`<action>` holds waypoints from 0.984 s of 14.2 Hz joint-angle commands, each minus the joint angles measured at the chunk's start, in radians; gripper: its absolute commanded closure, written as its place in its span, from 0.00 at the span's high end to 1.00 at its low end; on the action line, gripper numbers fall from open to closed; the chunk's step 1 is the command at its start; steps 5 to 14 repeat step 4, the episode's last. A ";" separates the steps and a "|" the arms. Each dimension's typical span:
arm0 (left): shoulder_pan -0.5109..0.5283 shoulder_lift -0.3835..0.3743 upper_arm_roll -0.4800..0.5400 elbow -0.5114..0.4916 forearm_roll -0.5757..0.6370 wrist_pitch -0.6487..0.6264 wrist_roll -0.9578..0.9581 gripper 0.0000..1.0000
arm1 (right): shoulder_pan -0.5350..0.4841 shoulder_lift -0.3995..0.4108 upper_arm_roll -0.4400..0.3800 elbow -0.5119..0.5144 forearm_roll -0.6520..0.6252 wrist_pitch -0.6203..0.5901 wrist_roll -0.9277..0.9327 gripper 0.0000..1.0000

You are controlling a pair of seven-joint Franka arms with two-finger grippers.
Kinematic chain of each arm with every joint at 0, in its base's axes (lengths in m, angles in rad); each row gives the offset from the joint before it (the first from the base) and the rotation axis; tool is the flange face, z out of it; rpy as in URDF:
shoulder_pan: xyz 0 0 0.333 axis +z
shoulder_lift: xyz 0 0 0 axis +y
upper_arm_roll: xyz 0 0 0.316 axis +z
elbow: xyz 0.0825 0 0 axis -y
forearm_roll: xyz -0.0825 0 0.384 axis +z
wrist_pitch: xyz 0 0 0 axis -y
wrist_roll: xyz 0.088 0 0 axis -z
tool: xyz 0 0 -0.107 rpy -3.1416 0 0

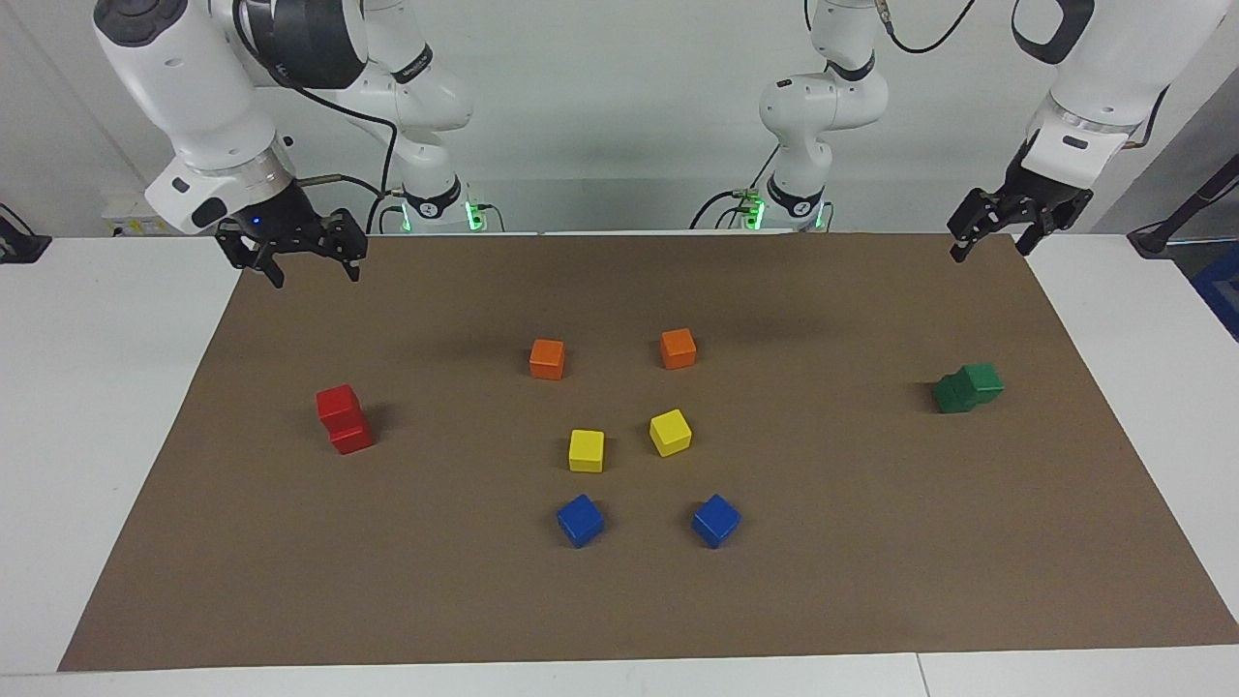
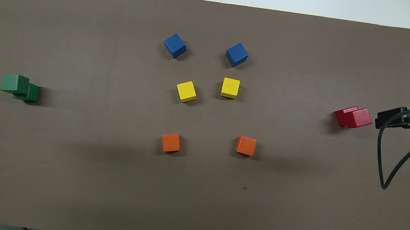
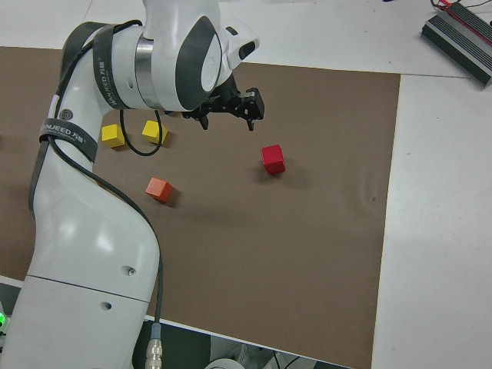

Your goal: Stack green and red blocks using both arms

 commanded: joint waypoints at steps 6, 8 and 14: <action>-0.013 -0.017 0.009 -0.006 -0.013 0.007 -0.010 1.00 | -0.016 0.015 -0.003 0.025 0.003 -0.015 0.009 1.00; -0.013 -0.017 0.009 -0.006 -0.013 0.007 -0.010 1.00 | -0.016 0.015 -0.003 0.025 0.003 -0.015 0.009 1.00; -0.013 -0.017 0.009 -0.006 -0.013 0.007 -0.010 1.00 | -0.016 0.015 -0.003 0.025 0.003 -0.015 0.009 1.00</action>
